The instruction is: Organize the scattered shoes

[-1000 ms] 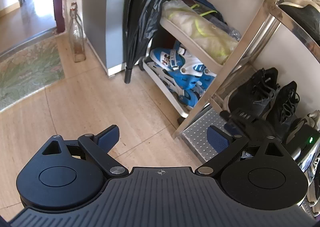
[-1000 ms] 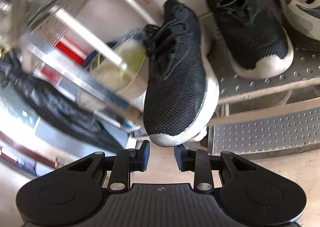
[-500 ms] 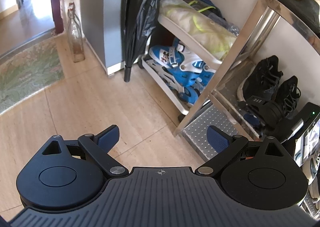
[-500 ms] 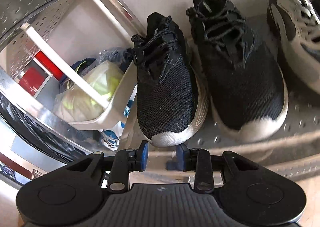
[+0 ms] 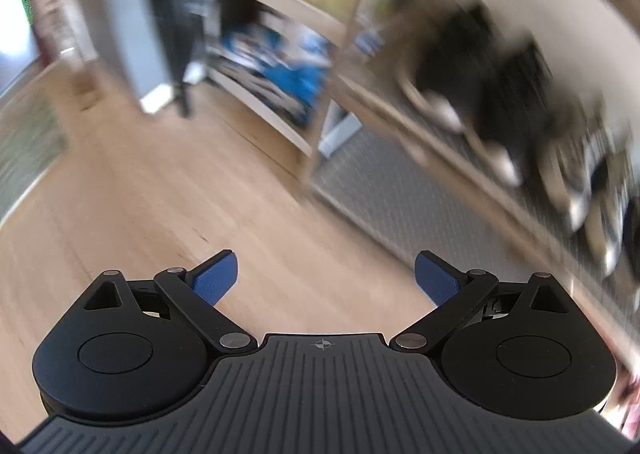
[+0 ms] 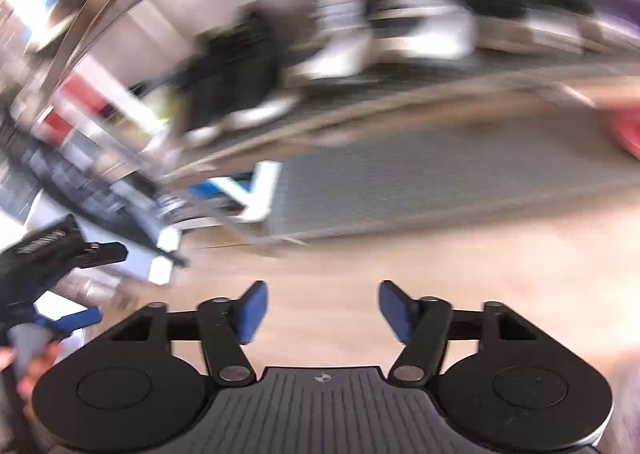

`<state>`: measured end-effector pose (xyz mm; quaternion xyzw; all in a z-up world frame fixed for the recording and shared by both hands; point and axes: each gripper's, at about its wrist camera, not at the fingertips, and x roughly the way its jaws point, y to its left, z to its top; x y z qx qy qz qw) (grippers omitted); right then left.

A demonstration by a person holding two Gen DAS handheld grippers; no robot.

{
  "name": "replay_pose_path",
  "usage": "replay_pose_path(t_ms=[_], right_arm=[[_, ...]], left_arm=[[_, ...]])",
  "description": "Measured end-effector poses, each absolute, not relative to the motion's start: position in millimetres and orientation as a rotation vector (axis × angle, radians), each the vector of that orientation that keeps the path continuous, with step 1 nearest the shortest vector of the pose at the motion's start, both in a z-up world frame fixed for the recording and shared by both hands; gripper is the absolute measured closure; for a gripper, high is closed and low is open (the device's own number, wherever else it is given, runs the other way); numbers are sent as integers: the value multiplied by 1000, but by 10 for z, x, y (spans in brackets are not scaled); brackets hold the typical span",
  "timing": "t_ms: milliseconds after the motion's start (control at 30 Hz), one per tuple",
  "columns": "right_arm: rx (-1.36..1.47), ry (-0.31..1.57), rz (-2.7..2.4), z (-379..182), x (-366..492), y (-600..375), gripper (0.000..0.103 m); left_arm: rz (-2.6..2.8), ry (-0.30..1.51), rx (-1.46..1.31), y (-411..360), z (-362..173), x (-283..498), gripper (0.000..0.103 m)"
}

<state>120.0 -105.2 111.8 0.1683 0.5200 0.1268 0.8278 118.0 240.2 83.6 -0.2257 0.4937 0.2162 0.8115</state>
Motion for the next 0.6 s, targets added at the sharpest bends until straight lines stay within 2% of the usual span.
replay_pose_path(t_ms=[67,200,267,400,533,600], right_arm=[[386,1098,182,1385,936,-1526,15],[331,1044,90,2010,360,-2383,10],[164,945,65,2368,-35,-2755,4],[51,845,46,2561,-447,-3161,4],[26,782,38,2573,-842,-3408,5],[-84,772,62,2583,-1071,-3365,5]], left_arm=[[361,1110,-390,2068,753,1232,5],[119,1176,-184,1287,692,1015,6],[51,1186,-84,981,740,842,7],[-34,1100,71,533,1270,181,6],[-33,1017,107,452,1712,-415,3],[-12,990,113,452,1853,-636,2]])
